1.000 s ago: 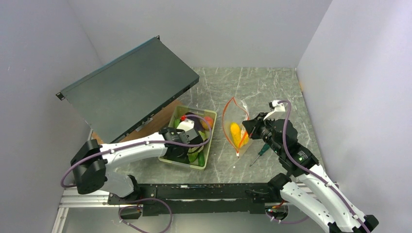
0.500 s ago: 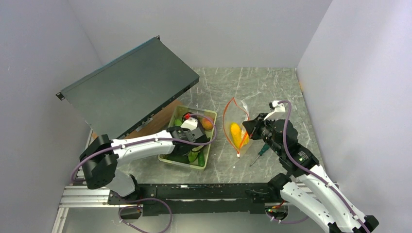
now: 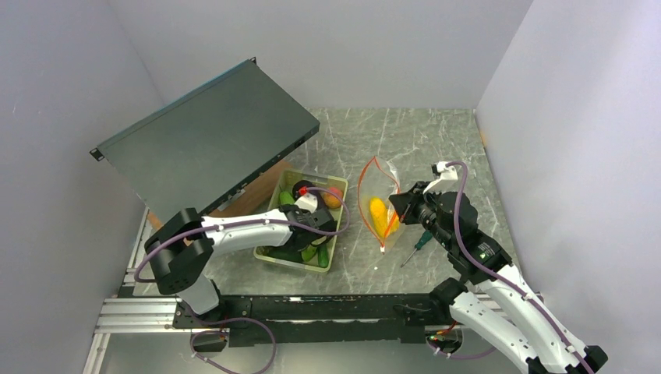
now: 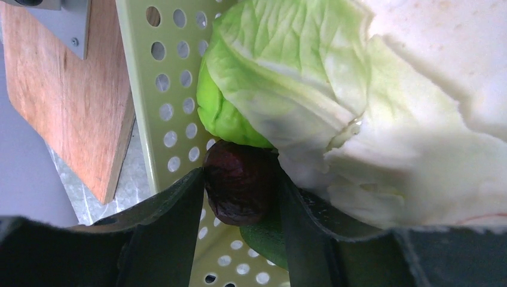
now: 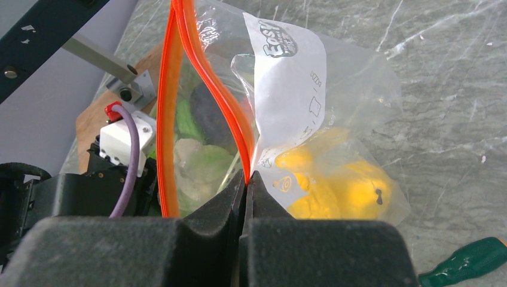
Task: Place the food in the zip-top bag and seal the zipper
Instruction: Pick up the fake vegetable from the bin.
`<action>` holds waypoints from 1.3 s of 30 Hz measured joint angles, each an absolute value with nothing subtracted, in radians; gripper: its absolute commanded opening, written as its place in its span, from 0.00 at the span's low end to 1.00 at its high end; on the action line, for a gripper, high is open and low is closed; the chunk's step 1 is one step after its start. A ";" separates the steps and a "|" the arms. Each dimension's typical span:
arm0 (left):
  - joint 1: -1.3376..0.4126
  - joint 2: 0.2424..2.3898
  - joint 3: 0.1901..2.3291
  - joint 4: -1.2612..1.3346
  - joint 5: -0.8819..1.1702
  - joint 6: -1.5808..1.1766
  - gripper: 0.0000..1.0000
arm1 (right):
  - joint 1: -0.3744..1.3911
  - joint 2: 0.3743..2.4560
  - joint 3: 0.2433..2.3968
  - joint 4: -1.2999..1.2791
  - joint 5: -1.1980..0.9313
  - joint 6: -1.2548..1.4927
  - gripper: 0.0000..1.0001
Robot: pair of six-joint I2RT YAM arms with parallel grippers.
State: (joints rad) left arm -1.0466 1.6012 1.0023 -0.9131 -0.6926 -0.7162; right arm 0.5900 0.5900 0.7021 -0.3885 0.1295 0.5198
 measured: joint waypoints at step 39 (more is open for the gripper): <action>-1.077 1.030 1.117 -0.575 -0.184 -0.576 0.23 | 0.590 0.626 0.702 -0.380 0.060 0.523 0.00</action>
